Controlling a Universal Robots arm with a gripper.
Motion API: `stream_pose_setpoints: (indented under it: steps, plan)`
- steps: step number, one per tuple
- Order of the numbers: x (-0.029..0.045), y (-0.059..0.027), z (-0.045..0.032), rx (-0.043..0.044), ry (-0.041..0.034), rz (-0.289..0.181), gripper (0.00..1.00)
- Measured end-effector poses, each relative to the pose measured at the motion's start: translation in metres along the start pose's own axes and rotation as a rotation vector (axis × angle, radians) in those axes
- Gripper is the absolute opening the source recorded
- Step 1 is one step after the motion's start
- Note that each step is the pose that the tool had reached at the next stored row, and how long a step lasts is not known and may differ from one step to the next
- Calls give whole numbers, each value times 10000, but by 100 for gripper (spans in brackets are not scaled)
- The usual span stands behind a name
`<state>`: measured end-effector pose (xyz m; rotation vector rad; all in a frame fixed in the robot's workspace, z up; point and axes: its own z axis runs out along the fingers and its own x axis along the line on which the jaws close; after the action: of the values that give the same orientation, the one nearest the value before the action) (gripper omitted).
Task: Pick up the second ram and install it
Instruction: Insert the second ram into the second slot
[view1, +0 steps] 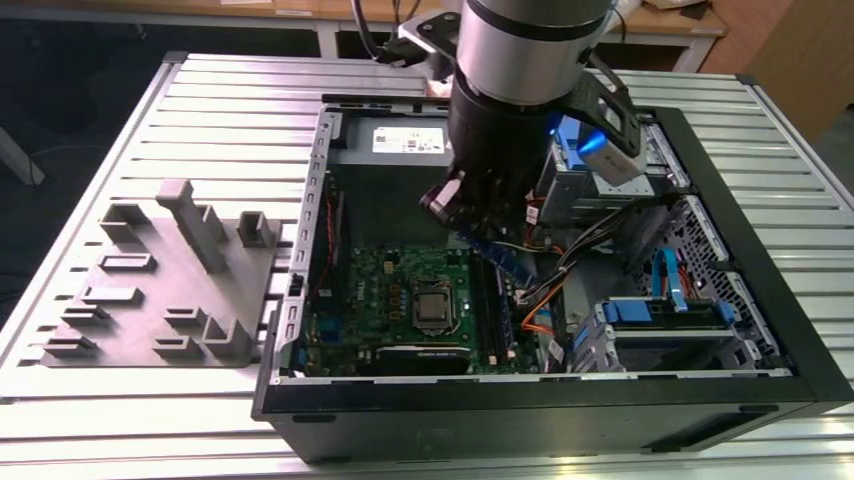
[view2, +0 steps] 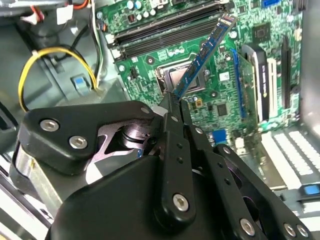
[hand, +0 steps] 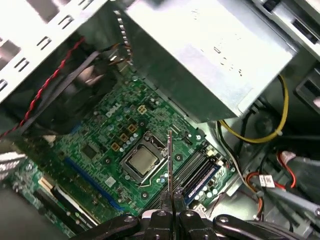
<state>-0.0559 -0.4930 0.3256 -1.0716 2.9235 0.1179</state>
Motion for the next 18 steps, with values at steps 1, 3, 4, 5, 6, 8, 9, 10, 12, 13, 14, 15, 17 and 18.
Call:
stream_pose_setpoints:
  steps: [1, 3, 4, 5, 6, 8, 9, 10, 12, 13, 14, 15, 17, 18]
  plan:
    - [0, 0, 2, 9, -11, 179, 10]
    - [0, 0, 5, 27, -34, 538, 10]
    - [0, 0, 7, 36, -45, 716, 10]
    - [0, -1, 9, 45, -56, 897, 10]
    - [0, -1, 11, 54, -67, 1074, 10]
    - [1, -1, 15, 72, -91, 1450, 10]
    - [1, -1, 17, 81, -102, 1629, 10]
    - [1, -1, 19, 90, -113, 1810, 10]
    - [1, -1, 24, 108, -136, 2168, 10]
    - [1, -1, 25, 118, -146, 2346, 10]
    - [1, -2, 28, 127, -159, 2537, 10]
    - [1, -2, 30, 136, -170, 2716, 10]
    - [1, -2, 34, 154, -192, 3075, 10]
    - [2, -2, 36, 163, -203, 3253, 10]
